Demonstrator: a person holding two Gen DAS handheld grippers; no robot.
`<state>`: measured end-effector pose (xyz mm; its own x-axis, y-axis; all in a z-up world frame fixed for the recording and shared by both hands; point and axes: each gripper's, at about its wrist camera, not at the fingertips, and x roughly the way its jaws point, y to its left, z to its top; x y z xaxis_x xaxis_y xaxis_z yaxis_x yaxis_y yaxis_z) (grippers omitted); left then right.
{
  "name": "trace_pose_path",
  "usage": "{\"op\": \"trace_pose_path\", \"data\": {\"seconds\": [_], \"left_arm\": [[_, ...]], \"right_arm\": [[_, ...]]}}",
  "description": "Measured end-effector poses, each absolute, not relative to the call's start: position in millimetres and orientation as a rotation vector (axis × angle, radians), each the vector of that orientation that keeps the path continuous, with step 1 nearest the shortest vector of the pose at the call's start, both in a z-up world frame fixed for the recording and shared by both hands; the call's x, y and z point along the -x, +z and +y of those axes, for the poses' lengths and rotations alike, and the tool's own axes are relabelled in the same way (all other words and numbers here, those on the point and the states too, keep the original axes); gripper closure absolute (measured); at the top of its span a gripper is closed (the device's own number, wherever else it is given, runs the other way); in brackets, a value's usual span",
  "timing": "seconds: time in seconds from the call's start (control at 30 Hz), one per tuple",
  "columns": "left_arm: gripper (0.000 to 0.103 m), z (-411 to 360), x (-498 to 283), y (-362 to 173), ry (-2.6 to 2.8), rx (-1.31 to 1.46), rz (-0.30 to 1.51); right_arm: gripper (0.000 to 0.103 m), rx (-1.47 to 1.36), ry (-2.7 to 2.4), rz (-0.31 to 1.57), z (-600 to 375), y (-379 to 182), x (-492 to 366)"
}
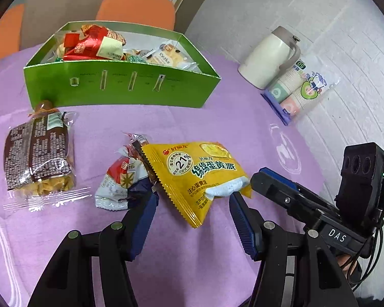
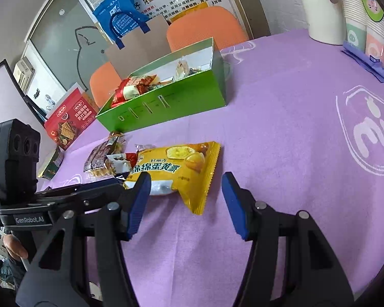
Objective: Organize snacks
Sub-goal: 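Grasp the yellow bag with the left gripper while the right grips its other end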
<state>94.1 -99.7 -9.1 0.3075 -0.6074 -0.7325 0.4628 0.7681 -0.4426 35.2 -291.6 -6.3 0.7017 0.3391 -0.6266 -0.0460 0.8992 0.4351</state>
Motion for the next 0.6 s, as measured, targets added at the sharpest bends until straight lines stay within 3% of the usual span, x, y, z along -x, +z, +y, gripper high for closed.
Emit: {"op": "trace_pose_path", "data": {"seconds": [0.3,0.5,0.6], "left_arm": [[0.043,-112,-108,-29,-0.692,0.166,1.09],[0.061,-123,-107,-36,-0.694,0.142,1.088],[0.068,-124,-104,-34,-0.702,0.168,1.088]], "right_arm": [[0.044,-0.42,0.202,0.831,-287,-28,-62],[0.07,-0.423,0.257,0.841,-277,-36,-64],[0.077,-0.39,0.257,0.837,-273,-31,-61]]}}
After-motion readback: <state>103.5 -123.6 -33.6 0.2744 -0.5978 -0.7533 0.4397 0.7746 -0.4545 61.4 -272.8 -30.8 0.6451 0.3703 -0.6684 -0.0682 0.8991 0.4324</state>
